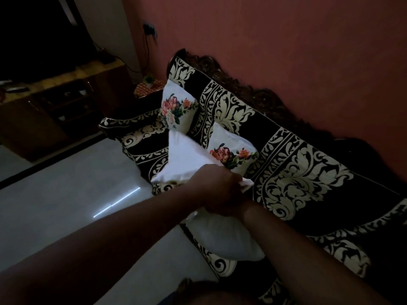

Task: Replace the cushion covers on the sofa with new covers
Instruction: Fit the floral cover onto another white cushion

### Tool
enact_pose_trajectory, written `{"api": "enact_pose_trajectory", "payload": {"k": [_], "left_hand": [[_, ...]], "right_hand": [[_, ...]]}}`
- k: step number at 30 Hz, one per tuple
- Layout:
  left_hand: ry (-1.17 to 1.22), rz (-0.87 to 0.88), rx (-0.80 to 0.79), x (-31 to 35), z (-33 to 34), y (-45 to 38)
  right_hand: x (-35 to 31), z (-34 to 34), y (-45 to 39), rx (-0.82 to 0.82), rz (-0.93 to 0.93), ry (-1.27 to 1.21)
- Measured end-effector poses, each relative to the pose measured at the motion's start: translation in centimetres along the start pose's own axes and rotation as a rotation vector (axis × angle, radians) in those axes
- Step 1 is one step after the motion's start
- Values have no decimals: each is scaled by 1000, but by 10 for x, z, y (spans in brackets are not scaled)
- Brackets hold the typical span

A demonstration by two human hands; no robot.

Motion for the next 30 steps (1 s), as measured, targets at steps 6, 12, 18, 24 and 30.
{"api": "enact_pose_trajectory", "payload": {"k": [6, 12, 18, 24, 30], "left_hand": [[-124, -38, 258, -34, 8, 0], [214, -255, 255, -73, 37, 17], [350, 2, 184, -26, 28, -23], [654, -28, 55, -27, 48, -9], [980, -37, 4, -5, 46, 19]], "right_hand": [[33, -22, 7, 230, -239, -148], [63, -34, 7, 298, -193, -864], [86, -11, 3, 196, -81, -1022], [87, -2, 4, 145, -61, -1193], [88, -41, -8, 140, 33, -1205]]}}
Point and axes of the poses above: each hand's wrist, its own y-axis away from the middle knuckle, its own z-axis out of the palm, x = y × z, the point moved 2 cm from there along -y, towards the middle knuckle, and after that the axes turned 6 degrees about -x, right-handed, at the moved point
